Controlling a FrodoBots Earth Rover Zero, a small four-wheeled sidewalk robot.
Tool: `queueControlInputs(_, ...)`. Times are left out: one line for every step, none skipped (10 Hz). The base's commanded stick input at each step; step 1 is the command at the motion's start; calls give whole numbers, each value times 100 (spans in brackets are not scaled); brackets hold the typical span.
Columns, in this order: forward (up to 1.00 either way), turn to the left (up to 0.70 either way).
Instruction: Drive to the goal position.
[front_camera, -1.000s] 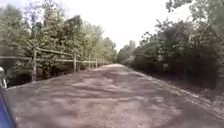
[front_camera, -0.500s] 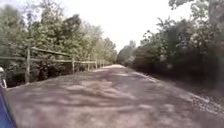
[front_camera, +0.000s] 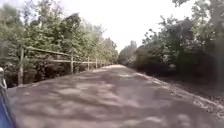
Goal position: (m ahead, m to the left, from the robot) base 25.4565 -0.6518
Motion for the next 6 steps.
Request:
queueControlInputs(70, -27)
queueControlInputs(70, -31)
queueControlInputs(70, -9)
queueControlInputs(70, 0)
queueControlInputs(70, 0)
queueControlInputs(70, 0)
